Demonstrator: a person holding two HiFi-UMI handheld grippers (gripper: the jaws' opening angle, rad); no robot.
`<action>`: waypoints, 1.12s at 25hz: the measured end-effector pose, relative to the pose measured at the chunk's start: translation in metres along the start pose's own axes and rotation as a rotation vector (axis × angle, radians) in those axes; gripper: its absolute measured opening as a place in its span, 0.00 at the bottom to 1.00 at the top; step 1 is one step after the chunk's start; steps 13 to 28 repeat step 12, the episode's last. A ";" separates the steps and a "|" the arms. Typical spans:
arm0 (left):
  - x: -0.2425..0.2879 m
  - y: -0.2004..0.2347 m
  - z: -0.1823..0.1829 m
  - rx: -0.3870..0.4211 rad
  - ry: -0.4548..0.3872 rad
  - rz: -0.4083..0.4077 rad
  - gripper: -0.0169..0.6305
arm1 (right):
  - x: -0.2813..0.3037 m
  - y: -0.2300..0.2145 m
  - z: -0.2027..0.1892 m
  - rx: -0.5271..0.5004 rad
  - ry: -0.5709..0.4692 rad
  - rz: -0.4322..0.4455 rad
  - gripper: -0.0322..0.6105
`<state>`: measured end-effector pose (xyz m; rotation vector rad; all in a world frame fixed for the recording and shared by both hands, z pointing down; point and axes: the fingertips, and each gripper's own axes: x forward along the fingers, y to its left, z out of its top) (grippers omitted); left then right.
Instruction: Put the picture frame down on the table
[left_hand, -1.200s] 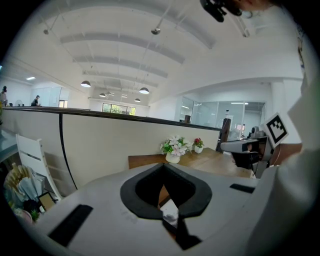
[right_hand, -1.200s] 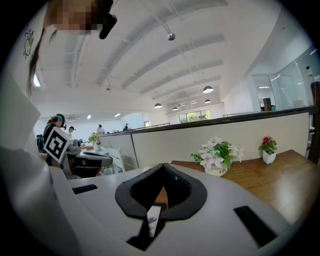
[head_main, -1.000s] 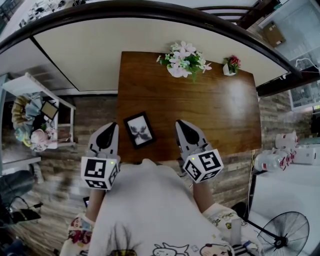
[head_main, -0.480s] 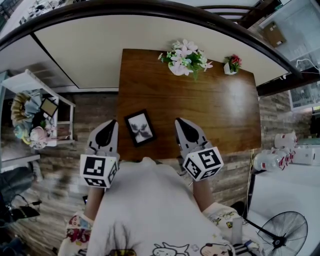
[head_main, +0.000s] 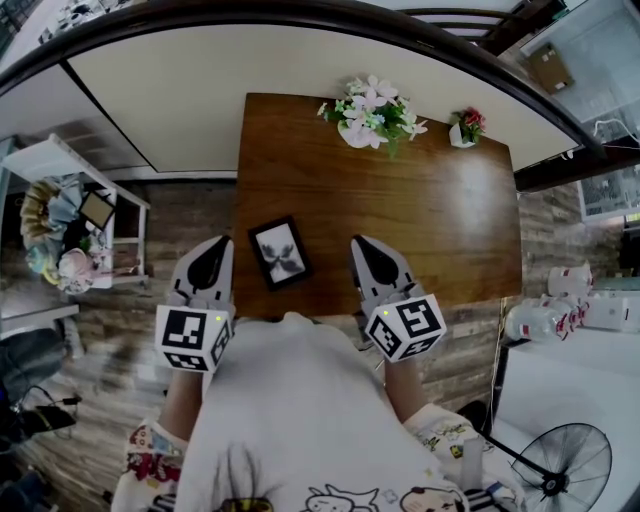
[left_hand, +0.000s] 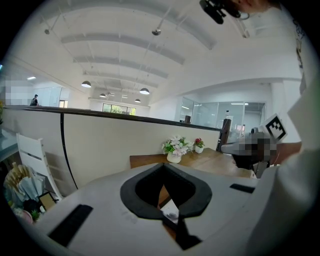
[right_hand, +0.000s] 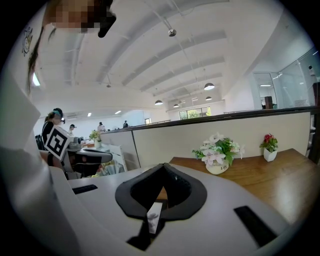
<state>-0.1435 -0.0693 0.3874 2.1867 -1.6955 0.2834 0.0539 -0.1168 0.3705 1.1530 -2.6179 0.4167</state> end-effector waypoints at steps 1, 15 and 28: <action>0.000 0.001 0.000 -0.001 -0.001 0.002 0.03 | 0.000 -0.001 0.000 0.001 0.001 -0.001 0.05; 0.007 0.003 0.001 0.041 0.008 -0.014 0.03 | 0.002 -0.006 -0.003 -0.005 0.006 -0.001 0.05; 0.007 0.003 0.001 0.041 0.008 -0.014 0.03 | 0.002 -0.006 -0.003 -0.005 0.006 -0.001 0.05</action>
